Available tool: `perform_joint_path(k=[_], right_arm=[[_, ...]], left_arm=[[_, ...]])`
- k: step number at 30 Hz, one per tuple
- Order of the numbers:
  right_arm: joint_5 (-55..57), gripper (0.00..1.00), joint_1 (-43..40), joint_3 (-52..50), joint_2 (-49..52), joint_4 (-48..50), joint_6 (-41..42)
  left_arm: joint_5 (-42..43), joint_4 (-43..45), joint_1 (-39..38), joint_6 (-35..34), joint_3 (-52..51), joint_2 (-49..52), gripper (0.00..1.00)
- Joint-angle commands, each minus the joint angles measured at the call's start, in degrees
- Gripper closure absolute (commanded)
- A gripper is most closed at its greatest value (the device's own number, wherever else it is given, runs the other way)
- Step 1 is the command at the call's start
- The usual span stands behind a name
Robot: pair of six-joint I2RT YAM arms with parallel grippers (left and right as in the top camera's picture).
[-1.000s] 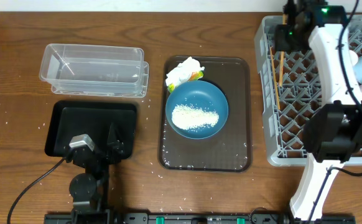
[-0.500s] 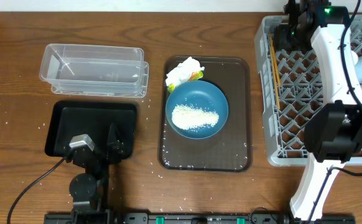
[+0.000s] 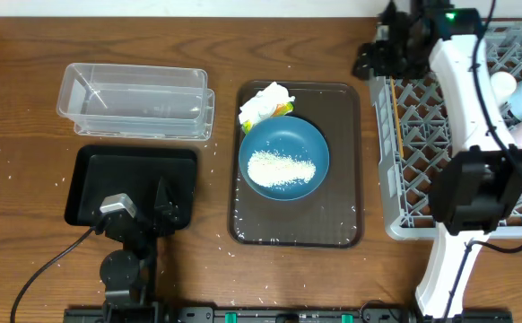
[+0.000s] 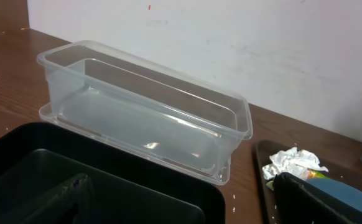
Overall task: Sort waste into correct bins and load items into the dishwasher rack
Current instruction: 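Carry the chopstick with the right gripper into the rack and release, then reach the left gripper toward the blue plate of rice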
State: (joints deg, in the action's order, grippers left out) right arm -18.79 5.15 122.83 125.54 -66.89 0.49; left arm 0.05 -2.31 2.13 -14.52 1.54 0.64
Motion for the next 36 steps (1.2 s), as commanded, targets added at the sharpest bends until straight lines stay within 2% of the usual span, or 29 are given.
perform_joint_path(k=[1,5,11,24,28,32,36], right_arm=[[-5.62,0.01,3.67,-0.37,0.5,-0.24,-0.11],[-3.89,0.01,7.87,-0.37,0.5,0.39,-0.13],[7.04,0.01,11.43,-0.37,0.5,2.25,-0.09],[7.91,0.01,8.55,-0.37,0.48,6.78,0.28],[8.61,0.01,8.37,-0.37,0.48,9.84,0.2],[9.77,0.01,8.37,-0.37,0.48,9.88,0.09],[9.75,0.01,8.44,-0.37,0.48,9.88,0.09]], left_arm=[[-0.66,-1.86,-0.24,0.98,-1.31,-0.04,0.05],[-0.66,-1.86,-0.24,0.98,-1.31,-0.04,0.05],[-0.66,-1.86,-0.24,0.98,-1.31,-0.04,0.05],[-0.66,-1.86,-0.24,0.98,-1.31,-0.04,0.05],[-5.31,-1.38,-0.17,1.66,-1.31,-0.04,0.05],[-5.64,-1.33,-0.17,4.44,-1.31,-0.02,0.05],[-4.96,0.37,-0.17,2.78,-1.31,-0.04,0.05]])
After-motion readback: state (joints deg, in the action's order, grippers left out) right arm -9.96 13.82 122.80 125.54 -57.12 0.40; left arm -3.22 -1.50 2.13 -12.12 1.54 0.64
